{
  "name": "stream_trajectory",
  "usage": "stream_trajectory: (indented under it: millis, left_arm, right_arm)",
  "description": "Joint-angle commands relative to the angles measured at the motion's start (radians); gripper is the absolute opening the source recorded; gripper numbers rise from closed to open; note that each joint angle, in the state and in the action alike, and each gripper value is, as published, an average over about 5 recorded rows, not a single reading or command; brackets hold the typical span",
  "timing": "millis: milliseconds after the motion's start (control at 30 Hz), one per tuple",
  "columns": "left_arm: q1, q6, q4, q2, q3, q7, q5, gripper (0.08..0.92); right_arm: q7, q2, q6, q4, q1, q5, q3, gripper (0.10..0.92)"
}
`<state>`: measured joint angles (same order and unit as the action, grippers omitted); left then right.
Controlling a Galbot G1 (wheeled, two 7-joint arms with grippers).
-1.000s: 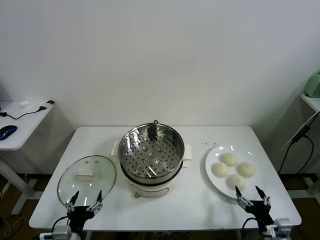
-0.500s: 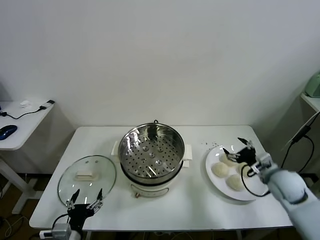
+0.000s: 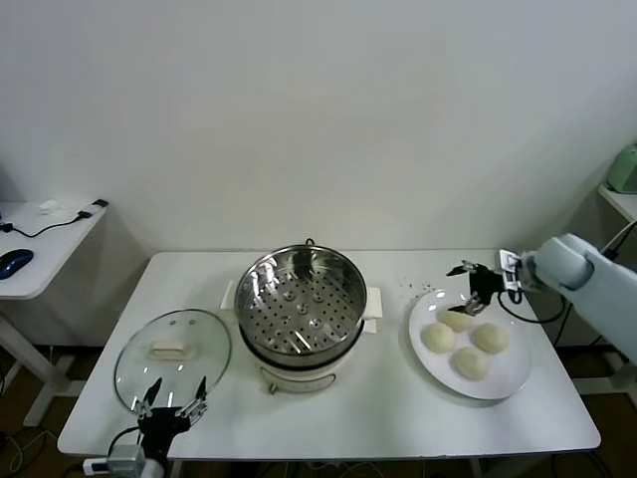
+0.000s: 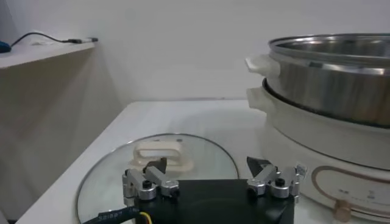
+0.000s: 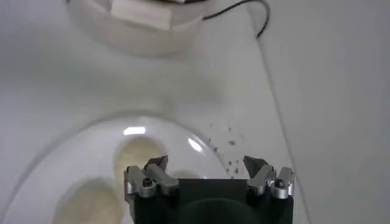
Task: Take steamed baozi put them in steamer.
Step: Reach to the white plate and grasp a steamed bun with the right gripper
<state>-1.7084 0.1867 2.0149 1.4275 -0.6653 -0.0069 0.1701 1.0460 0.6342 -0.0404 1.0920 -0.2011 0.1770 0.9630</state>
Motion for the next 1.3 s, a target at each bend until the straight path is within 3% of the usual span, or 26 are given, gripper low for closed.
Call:
stream_trajectory:
  millis: [33,600,1033,1133,1300]
  left_arm:
    - [0.002,-0.002,-0.008,0.0,0.001,0.001,0.0,0.823]
    - [0.001,-0.006,-0.015,0.009,0.009,0.004,-0.007,0.823]
    - [-0.003,-0.006,-0.023,0.012,0.016,0.004,-0.018,0.823]
    - [-0.006,-0.005,-0.022,0.014,0.019,0.004,-0.023,0.823]
    - [-0.007,-0.003,-0.018,0.018,0.023,0.004,-0.031,0.823]
  right_arm:
    - [0.117,0.122,0.009,-0.18,-0.267,0.004,0.43,0.823]
    - [-0.027,0.245,-0.093,-0.312,0.007,-0.042,0.194,0.823]
    - [-0.034,0.27,-0.119,-0.342,0.058,-0.021,0.14,0.822]
    - [-0.033,0.275,-0.122,-0.348,0.062,-0.024,0.134,0.801]
    - [-0.03,0.277,-0.126,-0.348,0.054,-0.031,0.135,0.692]
